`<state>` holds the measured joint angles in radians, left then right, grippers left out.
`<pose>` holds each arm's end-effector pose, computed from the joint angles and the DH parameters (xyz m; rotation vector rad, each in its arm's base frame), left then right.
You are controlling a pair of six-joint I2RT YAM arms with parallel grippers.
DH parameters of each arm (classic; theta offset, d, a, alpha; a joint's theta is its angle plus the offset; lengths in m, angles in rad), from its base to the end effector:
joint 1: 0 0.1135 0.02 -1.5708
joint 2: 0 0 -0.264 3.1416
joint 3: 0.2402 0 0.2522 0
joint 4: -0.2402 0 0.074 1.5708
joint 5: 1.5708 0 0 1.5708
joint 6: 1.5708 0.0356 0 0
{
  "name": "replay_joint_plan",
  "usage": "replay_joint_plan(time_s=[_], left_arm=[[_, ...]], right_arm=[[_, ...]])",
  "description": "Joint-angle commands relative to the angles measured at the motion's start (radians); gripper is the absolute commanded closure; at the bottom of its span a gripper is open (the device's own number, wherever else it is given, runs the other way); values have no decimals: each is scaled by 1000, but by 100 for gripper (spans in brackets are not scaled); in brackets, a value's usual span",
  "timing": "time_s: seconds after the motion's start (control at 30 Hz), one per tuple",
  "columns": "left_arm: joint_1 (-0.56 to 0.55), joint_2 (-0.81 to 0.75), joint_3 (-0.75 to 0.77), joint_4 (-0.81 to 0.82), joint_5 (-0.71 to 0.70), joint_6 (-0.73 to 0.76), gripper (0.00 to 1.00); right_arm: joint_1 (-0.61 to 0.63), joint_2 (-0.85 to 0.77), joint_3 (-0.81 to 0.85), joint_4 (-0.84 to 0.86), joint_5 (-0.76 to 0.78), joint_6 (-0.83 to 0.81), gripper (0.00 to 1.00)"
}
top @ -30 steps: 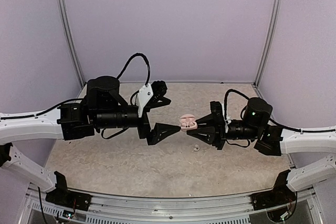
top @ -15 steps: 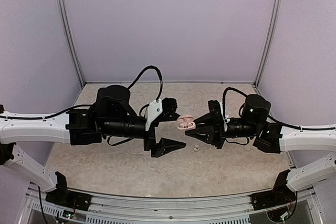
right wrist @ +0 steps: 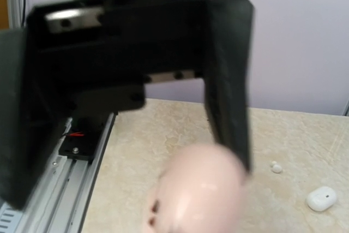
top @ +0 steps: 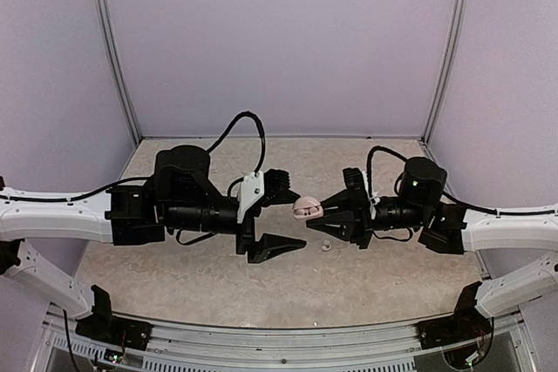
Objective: Insert the wireless bluetooth earbuds into the charging case
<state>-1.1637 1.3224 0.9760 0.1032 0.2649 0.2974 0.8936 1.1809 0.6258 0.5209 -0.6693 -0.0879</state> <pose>0.1146 -0.2893 0.3166 1.4000 1.2691 -0.8443 0.1465 0.2175 0.2761 -1.2548 1.1828 1.1422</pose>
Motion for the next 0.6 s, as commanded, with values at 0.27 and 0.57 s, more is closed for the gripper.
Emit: replay_joint_plan(time_s=[0.27, 0.57], left_arm=[[-8, -70, -19, 44, 70, -6, 17], [12, -65, -9, 7, 30, -43, 20]], right_arm=[[-24, 17, 7, 51, 26, 68, 100], [-48, 8, 5, 86, -7, 146, 100]])
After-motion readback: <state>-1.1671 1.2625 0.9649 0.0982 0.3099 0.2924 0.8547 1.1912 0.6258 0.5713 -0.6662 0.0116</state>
